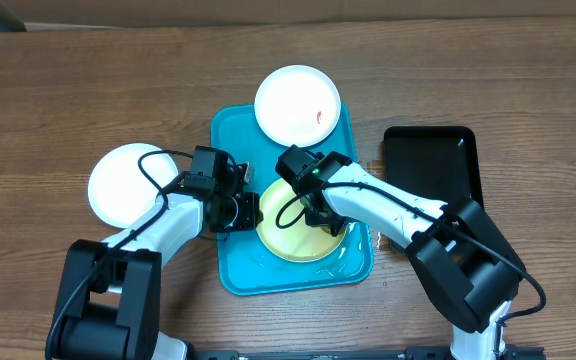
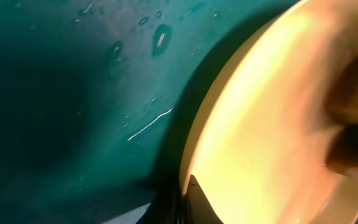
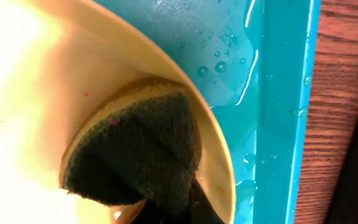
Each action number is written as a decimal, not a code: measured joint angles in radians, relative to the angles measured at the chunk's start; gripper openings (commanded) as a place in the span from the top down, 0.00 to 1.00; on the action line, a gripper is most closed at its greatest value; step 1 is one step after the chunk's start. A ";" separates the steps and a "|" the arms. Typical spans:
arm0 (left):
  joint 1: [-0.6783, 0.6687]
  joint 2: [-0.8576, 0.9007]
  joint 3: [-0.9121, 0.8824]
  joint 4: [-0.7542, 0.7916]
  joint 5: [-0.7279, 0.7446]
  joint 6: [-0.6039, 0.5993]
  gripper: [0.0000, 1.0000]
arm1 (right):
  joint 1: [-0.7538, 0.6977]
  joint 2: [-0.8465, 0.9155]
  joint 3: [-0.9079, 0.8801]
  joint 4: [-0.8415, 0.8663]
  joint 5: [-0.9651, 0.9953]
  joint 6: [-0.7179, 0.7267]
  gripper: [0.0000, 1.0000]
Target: Clean dirty plates on tray and stack at the side
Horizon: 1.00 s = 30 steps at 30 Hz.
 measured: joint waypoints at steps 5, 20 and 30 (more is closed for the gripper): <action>-0.005 -0.020 0.006 -0.073 -0.067 -0.016 0.96 | 0.002 0.000 0.002 -0.002 -0.012 0.000 0.96; -0.010 -0.020 0.085 -0.239 -0.254 -0.050 0.96 | -0.024 -0.057 0.047 -0.053 0.057 -0.044 0.96; -0.010 -0.008 0.148 -0.375 -0.327 -0.048 0.96 | -0.254 -0.238 0.047 -0.068 -0.045 -0.056 0.96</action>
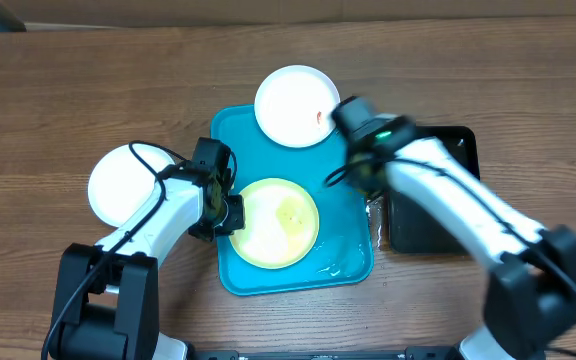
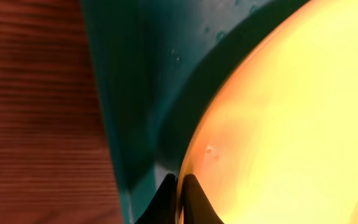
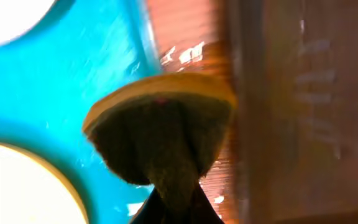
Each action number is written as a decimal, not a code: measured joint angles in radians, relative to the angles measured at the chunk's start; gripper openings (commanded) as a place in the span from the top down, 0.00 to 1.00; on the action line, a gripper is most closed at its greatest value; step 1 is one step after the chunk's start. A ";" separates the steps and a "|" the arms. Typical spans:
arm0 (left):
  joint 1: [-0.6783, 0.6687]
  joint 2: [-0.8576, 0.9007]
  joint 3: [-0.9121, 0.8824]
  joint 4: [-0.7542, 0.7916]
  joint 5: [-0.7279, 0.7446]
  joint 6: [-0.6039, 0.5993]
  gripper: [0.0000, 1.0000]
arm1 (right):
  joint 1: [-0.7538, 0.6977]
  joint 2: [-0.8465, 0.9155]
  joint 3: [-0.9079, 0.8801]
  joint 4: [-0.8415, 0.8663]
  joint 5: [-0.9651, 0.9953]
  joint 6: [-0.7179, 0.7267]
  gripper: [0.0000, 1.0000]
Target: Clean dirty plates on tray and stack at the side
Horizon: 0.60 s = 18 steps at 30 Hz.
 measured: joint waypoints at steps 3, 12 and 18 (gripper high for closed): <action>0.000 0.002 0.045 -0.051 -0.011 0.008 0.96 | -0.150 -0.052 0.000 -0.005 -0.106 -0.044 0.96; 0.000 0.002 0.198 -0.253 -0.099 0.033 0.96 | -0.354 -0.061 -0.068 -0.010 -0.246 -0.119 0.96; -0.034 0.002 0.403 -0.394 -0.220 0.033 0.96 | -0.352 -0.061 -0.164 0.054 -0.273 -0.133 0.96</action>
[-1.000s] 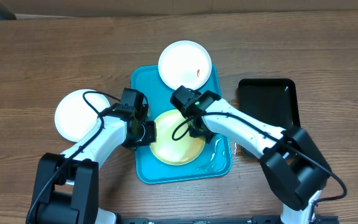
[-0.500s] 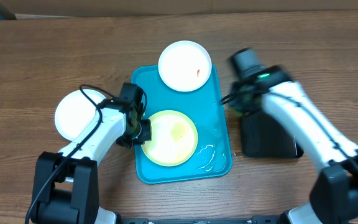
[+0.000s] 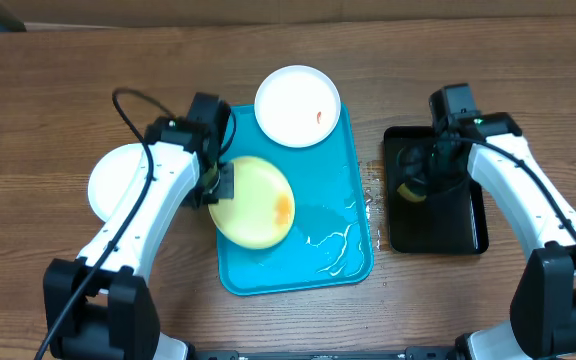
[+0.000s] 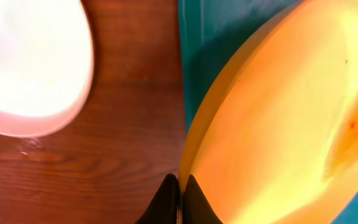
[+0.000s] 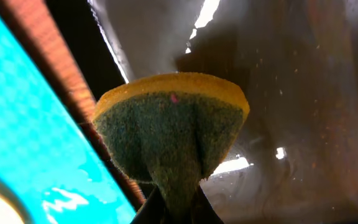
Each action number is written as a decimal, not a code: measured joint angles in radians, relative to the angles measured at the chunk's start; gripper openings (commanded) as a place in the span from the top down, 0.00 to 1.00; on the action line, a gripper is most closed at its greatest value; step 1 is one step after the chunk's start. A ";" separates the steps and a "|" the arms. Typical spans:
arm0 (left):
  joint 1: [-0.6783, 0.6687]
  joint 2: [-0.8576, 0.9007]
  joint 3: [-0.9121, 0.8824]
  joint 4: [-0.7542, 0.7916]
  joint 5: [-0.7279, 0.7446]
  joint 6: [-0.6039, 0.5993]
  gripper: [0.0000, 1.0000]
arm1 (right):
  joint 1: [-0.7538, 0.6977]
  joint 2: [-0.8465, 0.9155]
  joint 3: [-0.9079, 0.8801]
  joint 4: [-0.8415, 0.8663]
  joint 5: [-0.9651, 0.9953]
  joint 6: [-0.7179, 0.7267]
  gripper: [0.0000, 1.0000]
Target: Clean dirty plates on tray and stack at the side
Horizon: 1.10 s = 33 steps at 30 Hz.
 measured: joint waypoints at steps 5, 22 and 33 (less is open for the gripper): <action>-0.055 -0.001 0.105 0.043 0.043 0.012 0.96 | 0.000 0.000 -0.059 0.025 -0.007 -0.002 0.96; -0.295 -0.001 0.106 0.463 0.182 0.023 0.96 | -0.186 0.000 -0.074 -0.033 -0.007 0.009 0.93; -0.441 -0.001 0.106 0.581 0.007 0.017 0.96 | -0.297 0.000 -0.106 -0.078 -0.163 -0.169 0.37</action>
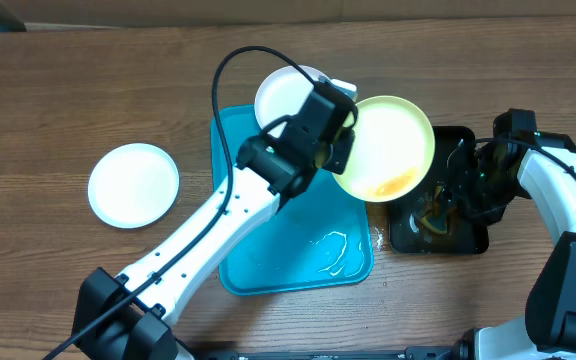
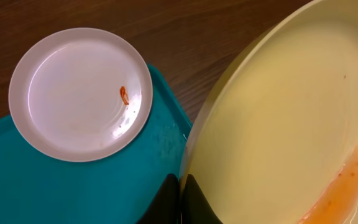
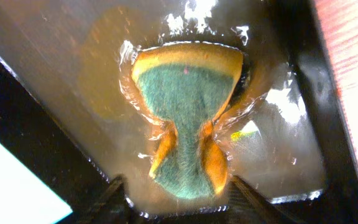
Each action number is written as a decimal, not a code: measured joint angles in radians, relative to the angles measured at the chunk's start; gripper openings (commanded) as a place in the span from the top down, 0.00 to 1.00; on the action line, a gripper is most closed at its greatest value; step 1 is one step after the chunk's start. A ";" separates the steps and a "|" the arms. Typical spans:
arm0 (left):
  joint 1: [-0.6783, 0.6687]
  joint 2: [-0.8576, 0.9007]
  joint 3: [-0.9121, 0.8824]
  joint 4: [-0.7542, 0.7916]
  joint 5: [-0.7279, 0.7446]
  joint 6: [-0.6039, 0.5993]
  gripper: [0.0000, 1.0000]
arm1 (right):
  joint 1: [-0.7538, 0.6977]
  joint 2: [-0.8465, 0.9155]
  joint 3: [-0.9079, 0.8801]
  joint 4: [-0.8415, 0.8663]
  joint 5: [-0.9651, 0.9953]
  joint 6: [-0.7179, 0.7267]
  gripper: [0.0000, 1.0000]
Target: Clean dirty plates on tray and stack at the side
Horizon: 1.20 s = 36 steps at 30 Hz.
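My left gripper (image 2: 180, 198) is shut on the rim of a yellow plate (image 2: 278, 118) and holds it tilted in the air. Orange liquid is pooled at the plate's low edge. In the overhead view the yellow plate (image 1: 386, 145) hangs between the teal tray (image 1: 268, 250) and the black tray (image 1: 408, 235). A white plate with a red smear (image 2: 79, 93) rests on the teal tray's far edge. A yellow-green sponge (image 3: 188, 118) lies in murky water in the black tray. My right gripper (image 3: 178, 198) stands open around the sponge's near end.
A clean white plate (image 1: 133, 185) sits on the wooden table left of the teal tray. Water puddles lie on the teal tray's near right part (image 1: 328, 250). My left arm (image 1: 228, 210) crosses the teal tray diagonally.
My left gripper has moved the yellow plate from the teal tray's left side to the black tray's edge, higher up. My right gripper has opened, and the sponge lies in the water.
First my right gripper pressed the sponge on the yellow plate in the teal tray while my left held its rim. Then the sponge was off toward the black tray. Then the plate was raised and the sponge over the black tray. Now sponge is released, plate beside it.
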 measured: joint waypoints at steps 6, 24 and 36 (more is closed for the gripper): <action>-0.037 0.014 0.000 0.051 -0.041 -0.019 0.96 | 0.000 0.000 0.000 -0.061 -0.014 -0.005 0.36; -0.163 0.158 0.000 0.350 -0.261 0.134 0.96 | 0.000 0.000 0.000 -0.079 -0.011 -0.008 0.36; -0.224 0.158 0.000 0.548 -0.493 0.566 0.96 | 0.000 0.000 0.000 -0.075 -0.009 -0.008 0.35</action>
